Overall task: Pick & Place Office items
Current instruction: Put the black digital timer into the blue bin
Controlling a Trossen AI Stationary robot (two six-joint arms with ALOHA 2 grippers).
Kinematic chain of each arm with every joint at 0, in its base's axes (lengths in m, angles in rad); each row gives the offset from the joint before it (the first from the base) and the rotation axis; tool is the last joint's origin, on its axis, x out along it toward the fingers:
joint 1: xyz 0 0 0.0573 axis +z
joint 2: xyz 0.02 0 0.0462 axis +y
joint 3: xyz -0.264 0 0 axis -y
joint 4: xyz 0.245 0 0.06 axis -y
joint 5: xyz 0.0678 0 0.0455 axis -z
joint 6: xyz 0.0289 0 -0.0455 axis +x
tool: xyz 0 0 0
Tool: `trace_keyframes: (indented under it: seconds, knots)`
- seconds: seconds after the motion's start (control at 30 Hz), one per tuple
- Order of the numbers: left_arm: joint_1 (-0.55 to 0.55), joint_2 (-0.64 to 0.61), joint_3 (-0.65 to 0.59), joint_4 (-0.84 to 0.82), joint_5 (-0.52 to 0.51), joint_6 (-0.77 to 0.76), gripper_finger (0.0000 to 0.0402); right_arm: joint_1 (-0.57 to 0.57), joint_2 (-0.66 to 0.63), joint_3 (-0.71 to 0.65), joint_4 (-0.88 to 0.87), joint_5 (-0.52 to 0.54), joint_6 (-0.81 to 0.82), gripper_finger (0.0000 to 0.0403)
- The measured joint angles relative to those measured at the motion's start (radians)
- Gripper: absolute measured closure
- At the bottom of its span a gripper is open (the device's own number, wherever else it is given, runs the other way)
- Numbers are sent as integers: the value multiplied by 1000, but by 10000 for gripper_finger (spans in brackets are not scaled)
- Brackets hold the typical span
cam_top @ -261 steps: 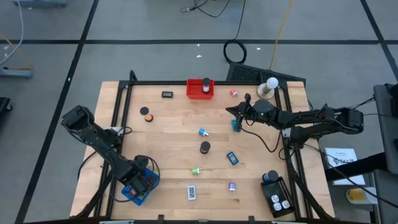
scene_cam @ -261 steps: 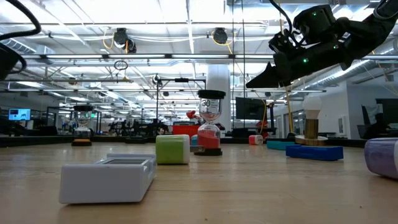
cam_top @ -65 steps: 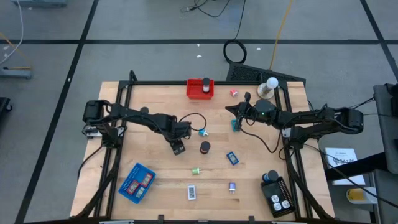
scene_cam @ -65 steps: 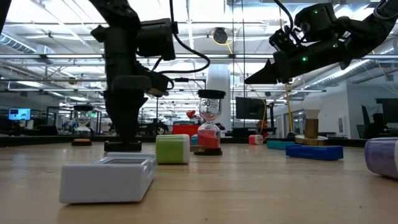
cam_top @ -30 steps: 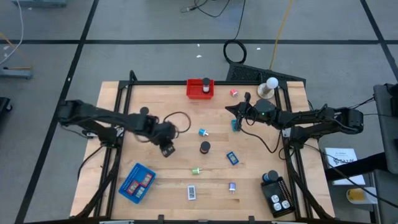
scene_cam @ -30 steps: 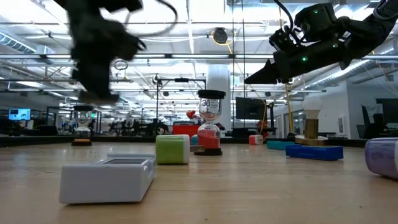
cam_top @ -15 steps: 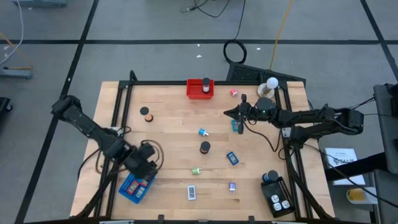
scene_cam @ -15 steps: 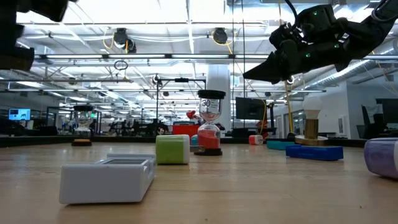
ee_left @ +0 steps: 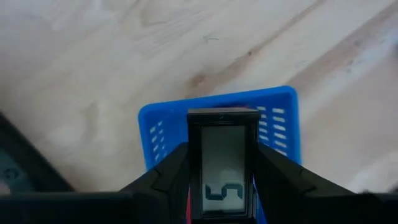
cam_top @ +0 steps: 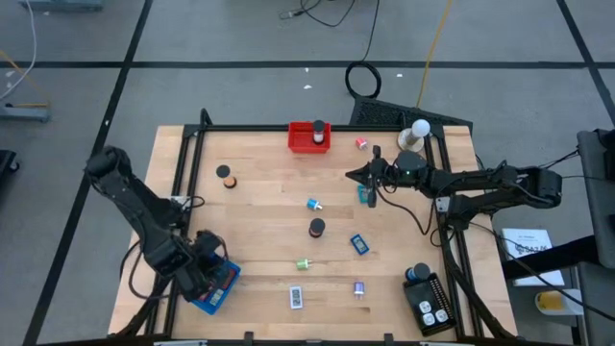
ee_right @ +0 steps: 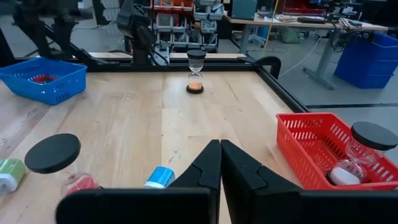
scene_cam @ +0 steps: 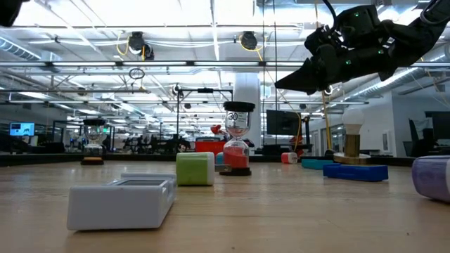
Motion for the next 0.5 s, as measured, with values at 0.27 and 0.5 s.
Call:
trace_keyframes:
  seconds: [0.27,0.5]
  knots:
    - [-17,41,-124,191,-8,-38,254,0,0,0,0,0,0,399]
    - [-50,57,-172,208,-10,-98,254,0,0,0,0,0,0,399]
